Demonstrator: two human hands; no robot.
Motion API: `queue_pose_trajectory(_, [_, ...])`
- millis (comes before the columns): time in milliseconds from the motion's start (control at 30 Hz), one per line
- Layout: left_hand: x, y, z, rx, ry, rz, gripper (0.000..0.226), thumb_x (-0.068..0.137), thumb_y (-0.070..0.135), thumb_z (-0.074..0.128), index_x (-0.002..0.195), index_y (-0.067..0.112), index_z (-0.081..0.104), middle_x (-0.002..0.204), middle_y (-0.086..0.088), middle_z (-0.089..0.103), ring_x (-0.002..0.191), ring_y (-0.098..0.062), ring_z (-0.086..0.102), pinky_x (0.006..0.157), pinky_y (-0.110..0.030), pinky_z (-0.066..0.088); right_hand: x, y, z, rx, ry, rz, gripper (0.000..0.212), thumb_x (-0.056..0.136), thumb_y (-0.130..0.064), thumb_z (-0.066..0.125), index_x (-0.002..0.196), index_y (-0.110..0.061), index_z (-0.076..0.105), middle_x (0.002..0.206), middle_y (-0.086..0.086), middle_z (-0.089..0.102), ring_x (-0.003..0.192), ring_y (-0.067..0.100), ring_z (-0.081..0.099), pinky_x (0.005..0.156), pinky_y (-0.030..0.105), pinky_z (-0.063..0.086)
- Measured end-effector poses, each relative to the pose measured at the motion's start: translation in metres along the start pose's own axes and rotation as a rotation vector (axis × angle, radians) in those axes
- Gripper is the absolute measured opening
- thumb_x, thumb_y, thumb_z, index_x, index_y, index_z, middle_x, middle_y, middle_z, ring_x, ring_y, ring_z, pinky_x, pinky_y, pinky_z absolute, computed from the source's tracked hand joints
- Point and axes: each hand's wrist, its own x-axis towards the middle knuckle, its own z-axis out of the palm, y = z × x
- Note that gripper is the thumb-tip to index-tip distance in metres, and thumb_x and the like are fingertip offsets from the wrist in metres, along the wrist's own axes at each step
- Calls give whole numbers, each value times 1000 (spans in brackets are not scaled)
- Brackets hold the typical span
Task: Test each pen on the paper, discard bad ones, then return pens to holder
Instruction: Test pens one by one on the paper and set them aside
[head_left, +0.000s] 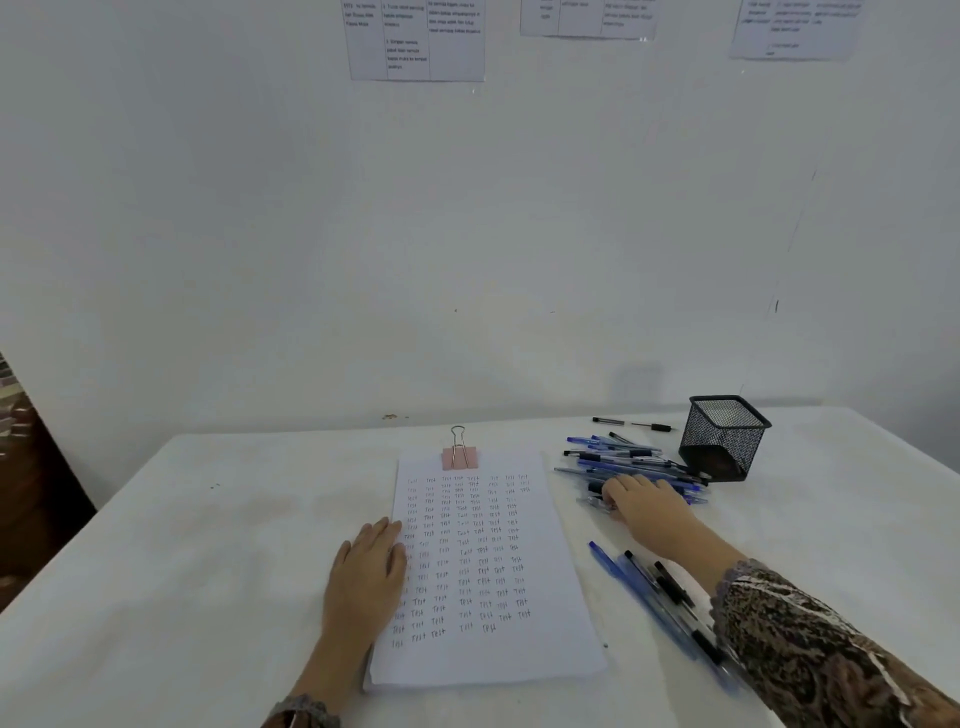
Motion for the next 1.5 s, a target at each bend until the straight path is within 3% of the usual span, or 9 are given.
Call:
queue_pose_trajectory(233, [-4, 0, -3, -174, 81, 107, 33, 94, 17, 45, 126, 12, 55, 138, 1, 46, 128, -14, 40, 108, -25, 25, 0, -2, -30, 623, 241, 14, 12, 98, -9, 39, 104, -12, 48, 104, 3, 45, 84, 26, 53, 75, 33, 43])
queue_pose_trajectory(367, [-5, 5, -5, -227, 75, 233, 35, 88, 22, 46, 118, 14, 60, 121, 13, 49, 115, -7, 48, 104, -27, 36, -7, -54, -71, 809, 294, -80, 16, 99, -18, 41, 110, -16, 52, 92, -2, 55, 73, 12, 51, 70, 32, 43])
queue_pose_trajectory(467, [-8, 13, -7, -321, 35, 253, 39, 86, 30, 44, 121, 18, 57, 116, 16, 52, 109, -2, 50, 97, -18, 38, -11, -107, -64, 612, 205, -194, 32, 100, -32, 36, 112, -14, 59, 101, 1, 62, 88, 16, 58, 79, 31, 48])
queue_pose_trajectory(600, [-11, 22, -7, -371, -56, 286, 38, 87, 37, 48, 124, 29, 48, 107, 17, 57, 94, 2, 53, 79, -7, 41, -10, -151, -28, 396, 165, -323, 33, 100, -33, 31, 110, -18, 58, 94, 5, 62, 78, 22, 58, 65, 30, 46])
queue_pose_trajectory(867, [-6, 18, -6, -329, -44, 289, 52, 79, 51, 45, 109, 15, 67, 93, 31, 53, 94, 22, 47, 83, -1, 36, 0, -167, -15, 358, 166, -303, 71, 85, -62, 13, 112, -14, 58, 105, 4, 63, 93, 25, 60, 66, 30, 37])
queue_pose_trajectory(1033, [-4, 19, -3, -346, -25, 214, 21, 91, 22, 54, 105, 11, 66, 91, 24, 57, 89, 5, 56, 78, -3, 38, 8, -149, -18, 365, 416, -311, 29, 91, -34, 48, 90, -13, 67, 86, 3, 65, 80, 24, 62, 71, 33, 48])
queue_pose_trajectory(1133, [-3, 19, -3, -383, 12, 139, 17, 93, 15, 50, 104, 13, 64, 90, 23, 56, 86, 5, 55, 73, -1, 38, 2, -144, -28, 832, 721, -82, 19, 90, -31, 51, 81, -24, 66, 80, -7, 61, 73, 3, 51, 67, 16, 39])
queue_pose_trajectory(1267, [-4, 21, -4, -386, -10, 137, 16, 93, 14, 50, 103, 15, 63, 89, 20, 57, 84, 3, 54, 71, -2, 38, -6, -150, -42, 1816, 640, 317, 15, 96, -14, 49, 82, -13, 56, 65, 2, 55, 59, 11, 50, 61, 25, 43])
queue_pose_trajectory(1500, [-7, 22, -5, -420, -21, 123, 13, 93, 15, 51, 97, 23, 60, 86, 17, 59, 80, -2, 55, 70, -5, 39, -10, -164, -31, 1928, 553, 385, 20, 96, -15, 48, 80, -5, 56, 59, 7, 57, 56, 19, 53, 61, 30, 48])
